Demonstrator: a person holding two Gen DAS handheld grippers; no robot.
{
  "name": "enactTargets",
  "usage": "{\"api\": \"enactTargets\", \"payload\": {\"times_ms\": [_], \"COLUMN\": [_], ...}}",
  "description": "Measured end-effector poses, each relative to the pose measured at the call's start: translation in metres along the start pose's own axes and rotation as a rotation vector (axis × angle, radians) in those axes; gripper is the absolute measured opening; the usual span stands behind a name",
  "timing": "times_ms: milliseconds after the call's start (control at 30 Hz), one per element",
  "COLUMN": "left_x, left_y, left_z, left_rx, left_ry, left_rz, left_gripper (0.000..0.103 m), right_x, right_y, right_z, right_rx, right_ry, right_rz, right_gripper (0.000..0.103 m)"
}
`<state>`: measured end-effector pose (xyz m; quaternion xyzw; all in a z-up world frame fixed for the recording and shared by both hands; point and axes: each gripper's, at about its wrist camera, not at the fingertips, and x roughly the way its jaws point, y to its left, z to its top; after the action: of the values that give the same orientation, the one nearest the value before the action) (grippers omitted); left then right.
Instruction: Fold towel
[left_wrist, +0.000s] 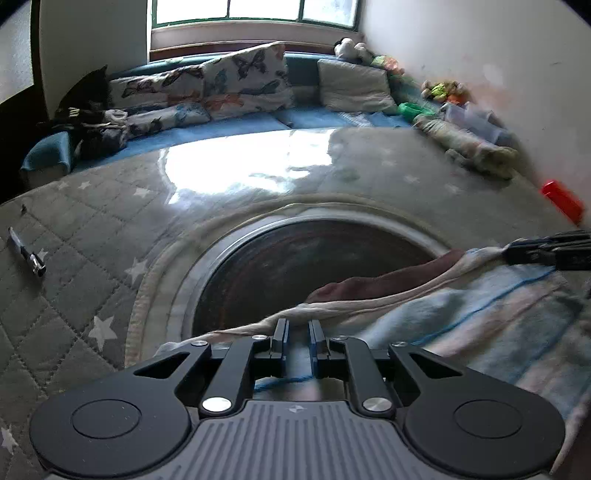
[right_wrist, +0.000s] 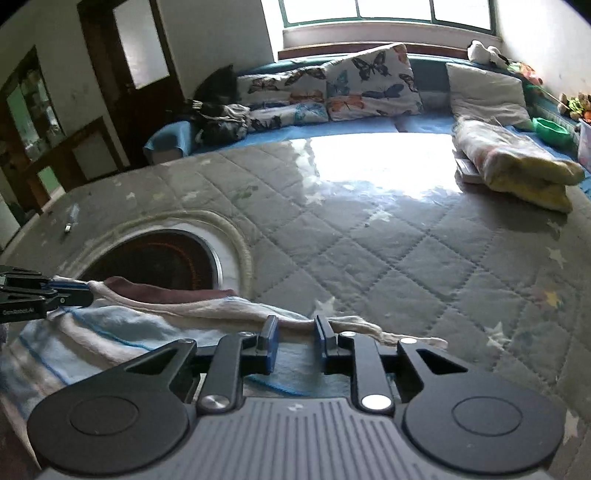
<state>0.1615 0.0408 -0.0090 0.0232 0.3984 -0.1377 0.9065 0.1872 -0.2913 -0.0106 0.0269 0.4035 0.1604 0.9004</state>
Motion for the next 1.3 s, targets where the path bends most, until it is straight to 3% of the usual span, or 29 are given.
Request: {"api": "enactTargets", "payload": {"times_ms": [167, 300, 433, 667, 900, 1300], "left_x": [-0.006, -0.012, -0.002, 0.005, -0.001, 0.008], "left_y": [0.005, -0.011, -0.035, -0.043, -0.062, -0.06], "left_z": [0.006, 0.008, 0.008, 0.008, 0.004, 0.003], "left_rx": [-0.04, -0.029, 0.016, 0.022, 0.072, 0.076], "left_ry": [-0.011, -0.026, -0.006, -0.007, -0.019, -0.019], "left_rz": [0.033, -0.051, -0.101, -0.082, -0.129, -0.099], "left_gripper": [0.013, 0.013, 0.013, 0.013, 0.013, 0.015], "right_x": [-0.007, -0.004, 0.018, 0.022, 0.007, -0.002], "right_y": [0.008, 0.027, 0.043, 0.051, 0.073, 0.116], "right_z": [0.005, 0.008, 0.008, 0.013, -0.001, -0.021], "right_rx": [-0.028, -0.061, -0.099, -0.125, -0.212, -0.382], "right_ry": [-0.022, -0.01, 0.032, 0.011, 0.02, 0.024], "right_rz": [-0.01, 0.066, 0.072, 0.037, 0.087, 0.129], "right_gripper": [0.022, 0.022, 0.022, 0.022, 0.022, 0.023]}}
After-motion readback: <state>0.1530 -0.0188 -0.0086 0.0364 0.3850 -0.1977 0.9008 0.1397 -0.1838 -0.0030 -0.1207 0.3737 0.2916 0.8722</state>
